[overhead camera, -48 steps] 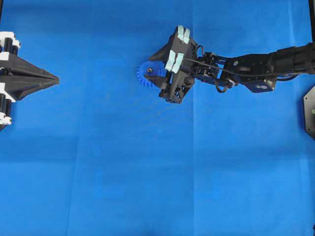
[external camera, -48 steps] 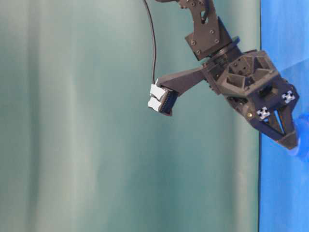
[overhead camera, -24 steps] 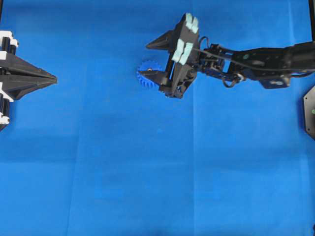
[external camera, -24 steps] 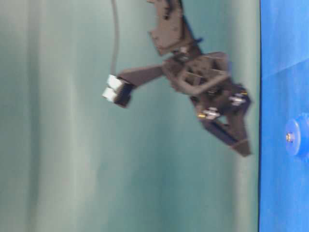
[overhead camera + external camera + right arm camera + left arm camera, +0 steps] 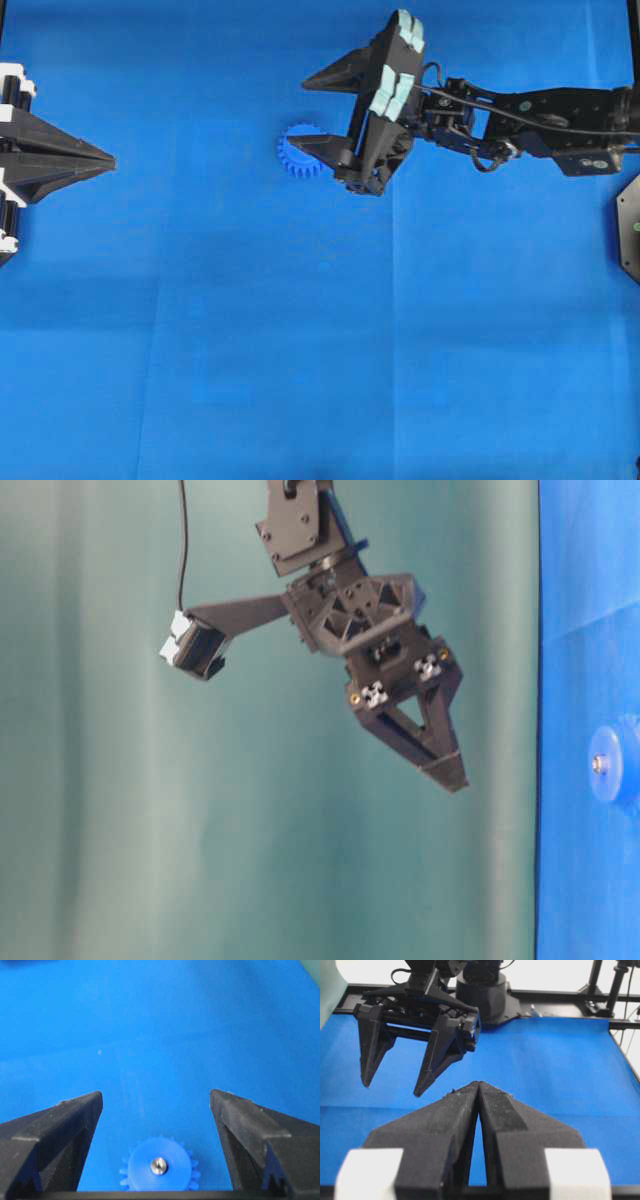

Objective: Insert the shaft placed at a random location into the center hole of the small gear at another random location.

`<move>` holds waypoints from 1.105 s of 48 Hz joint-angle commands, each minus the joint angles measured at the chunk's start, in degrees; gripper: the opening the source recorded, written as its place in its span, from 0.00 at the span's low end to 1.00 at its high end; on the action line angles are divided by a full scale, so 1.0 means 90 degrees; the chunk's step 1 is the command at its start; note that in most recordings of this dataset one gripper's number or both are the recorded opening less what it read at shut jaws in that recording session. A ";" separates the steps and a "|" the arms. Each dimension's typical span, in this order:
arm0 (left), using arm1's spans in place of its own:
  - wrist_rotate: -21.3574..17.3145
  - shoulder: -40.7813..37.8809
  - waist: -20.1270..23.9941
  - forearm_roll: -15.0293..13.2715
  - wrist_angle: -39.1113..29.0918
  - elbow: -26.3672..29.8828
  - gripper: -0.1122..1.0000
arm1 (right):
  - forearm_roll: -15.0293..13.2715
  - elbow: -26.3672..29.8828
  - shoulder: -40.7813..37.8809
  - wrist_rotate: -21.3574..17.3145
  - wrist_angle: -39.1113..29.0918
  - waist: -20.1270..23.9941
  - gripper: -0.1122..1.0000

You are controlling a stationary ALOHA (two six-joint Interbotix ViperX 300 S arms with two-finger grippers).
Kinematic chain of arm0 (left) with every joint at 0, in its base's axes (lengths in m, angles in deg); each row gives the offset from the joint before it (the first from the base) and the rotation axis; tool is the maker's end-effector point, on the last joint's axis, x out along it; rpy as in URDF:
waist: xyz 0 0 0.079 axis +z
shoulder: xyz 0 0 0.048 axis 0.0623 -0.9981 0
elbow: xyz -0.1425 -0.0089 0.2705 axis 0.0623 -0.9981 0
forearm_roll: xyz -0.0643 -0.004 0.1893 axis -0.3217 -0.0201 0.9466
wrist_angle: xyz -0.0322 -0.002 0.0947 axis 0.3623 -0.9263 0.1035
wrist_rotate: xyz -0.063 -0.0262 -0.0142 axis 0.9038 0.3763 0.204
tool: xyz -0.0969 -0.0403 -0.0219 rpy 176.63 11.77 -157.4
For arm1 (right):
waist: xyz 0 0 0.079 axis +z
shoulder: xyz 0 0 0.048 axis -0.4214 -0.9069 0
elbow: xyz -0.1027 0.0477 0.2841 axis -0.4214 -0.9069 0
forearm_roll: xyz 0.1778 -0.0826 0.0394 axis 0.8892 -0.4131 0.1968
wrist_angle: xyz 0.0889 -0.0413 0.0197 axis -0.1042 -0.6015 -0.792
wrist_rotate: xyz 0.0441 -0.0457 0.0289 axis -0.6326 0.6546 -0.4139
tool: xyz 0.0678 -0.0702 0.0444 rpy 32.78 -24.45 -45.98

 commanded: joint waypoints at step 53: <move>0.0000 0.0225 0.0010 0.0010 -0.0195 0.0029 0.12 | 0.0000 -0.2402 0.3271 -0.0029 -0.0166 0.0107 0.76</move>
